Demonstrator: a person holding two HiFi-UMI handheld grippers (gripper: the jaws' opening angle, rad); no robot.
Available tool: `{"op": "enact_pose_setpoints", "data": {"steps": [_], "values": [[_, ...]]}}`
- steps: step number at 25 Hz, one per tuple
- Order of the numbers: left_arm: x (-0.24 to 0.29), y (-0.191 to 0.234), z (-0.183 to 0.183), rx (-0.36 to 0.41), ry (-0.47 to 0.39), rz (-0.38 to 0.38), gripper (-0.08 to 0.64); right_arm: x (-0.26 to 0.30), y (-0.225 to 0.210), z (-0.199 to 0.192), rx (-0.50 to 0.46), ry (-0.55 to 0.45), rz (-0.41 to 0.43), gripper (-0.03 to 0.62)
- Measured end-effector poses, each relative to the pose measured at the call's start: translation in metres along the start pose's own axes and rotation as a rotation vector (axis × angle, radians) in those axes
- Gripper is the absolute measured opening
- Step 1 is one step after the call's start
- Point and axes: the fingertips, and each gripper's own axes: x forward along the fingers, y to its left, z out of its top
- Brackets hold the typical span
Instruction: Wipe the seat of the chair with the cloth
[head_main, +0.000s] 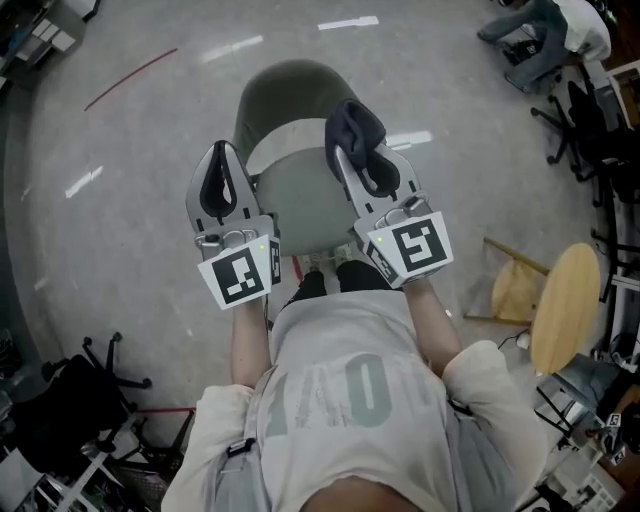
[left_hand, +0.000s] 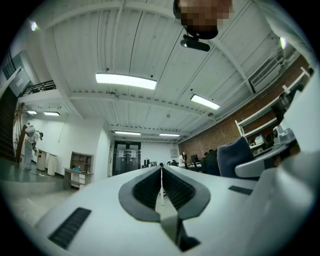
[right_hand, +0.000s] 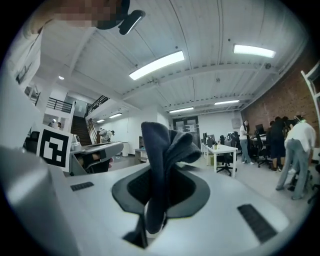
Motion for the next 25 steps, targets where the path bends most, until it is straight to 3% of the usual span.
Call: {"op": "enact_pose_setpoints", "data": {"steps": [6,10,13,20,25], "values": [[0.011,0.001,-0.016,0.012,0.003,0.020,0.020,0.015,-0.018,-0.024,0.032,0.029,0.014,0.049],[0.007,-0.002,-0.048,0.014,0.018,0.042,0.020,0.027,-0.026,-0.071,0.029,0.098,0.052,0.049],[0.024,0.025,-0.076,0.030,-0.032,0.071,0.020,0.073,-0.027,-0.105,0.018,0.088,0.083,0.049],[0.002,0.065,-0.222,-0.014,0.126,0.129,0.020,0.128,0.004,-0.236,0.091,0.241,0.145,0.049],[-0.010,0.065,-0.288,-0.036,0.188,0.153,0.020,0.149,0.021,-0.302,0.169,0.304,0.206,0.049]]}}
